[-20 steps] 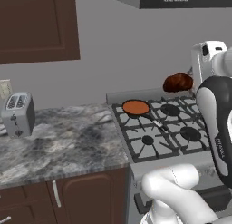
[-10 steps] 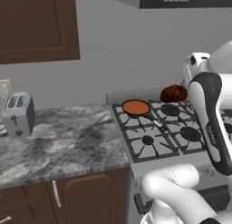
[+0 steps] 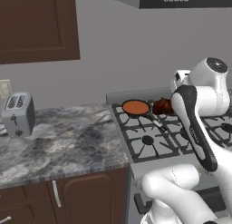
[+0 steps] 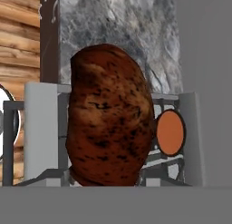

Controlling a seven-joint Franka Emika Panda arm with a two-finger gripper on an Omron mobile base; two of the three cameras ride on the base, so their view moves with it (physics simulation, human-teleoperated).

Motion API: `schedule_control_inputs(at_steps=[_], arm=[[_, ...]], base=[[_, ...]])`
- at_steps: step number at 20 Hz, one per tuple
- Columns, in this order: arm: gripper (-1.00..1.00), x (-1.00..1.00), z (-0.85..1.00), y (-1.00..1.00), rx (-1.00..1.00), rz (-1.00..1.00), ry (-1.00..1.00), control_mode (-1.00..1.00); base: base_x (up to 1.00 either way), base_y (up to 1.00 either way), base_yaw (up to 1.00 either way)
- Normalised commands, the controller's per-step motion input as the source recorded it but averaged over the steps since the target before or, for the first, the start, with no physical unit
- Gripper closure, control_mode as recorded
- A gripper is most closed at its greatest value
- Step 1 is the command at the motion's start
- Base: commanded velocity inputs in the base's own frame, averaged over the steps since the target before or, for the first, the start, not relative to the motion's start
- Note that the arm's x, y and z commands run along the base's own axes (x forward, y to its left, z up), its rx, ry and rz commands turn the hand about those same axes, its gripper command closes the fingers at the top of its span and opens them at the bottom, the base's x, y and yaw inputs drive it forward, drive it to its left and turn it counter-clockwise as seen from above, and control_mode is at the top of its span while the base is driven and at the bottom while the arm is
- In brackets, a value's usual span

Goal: Retrieve the steak from the fridge and place it on the saucepan with marinade on the stove.

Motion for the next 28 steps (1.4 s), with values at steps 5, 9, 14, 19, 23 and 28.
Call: schedule_control_inputs(at_steps=[5, 9, 14, 19, 23, 28], arm=[[1.00, 0.55, -0.22, -0.06, 0.00, 0.00, 0.19, -1.00], [1.00, 0.55, -0.08, -0.15, 0.01, 0.00, 0.18, -1.00], [1.00, 0.50, -0.04, -0.10, 0.01, 0.00, 0.12, -1.00], [1.00, 0.46, -0.07, 0.00, 0.00, 0.00, 0.09, -1.00], [1.00, 0.49, -0.16, -0.03, 0.00, 0.00, 0.07, -1.00], [1.00, 0.39, -0.23, -0.04, 0.00, 0.00, 0.04, -1.00]], base=[[0.00, 0.00, 0.00], [0.00, 0.00, 0.00], [0.00, 0.00, 0.00], [0.00, 0.00, 0.00], [0.00, 0.00, 0.00], [0.00, 0.00, 0.00]])
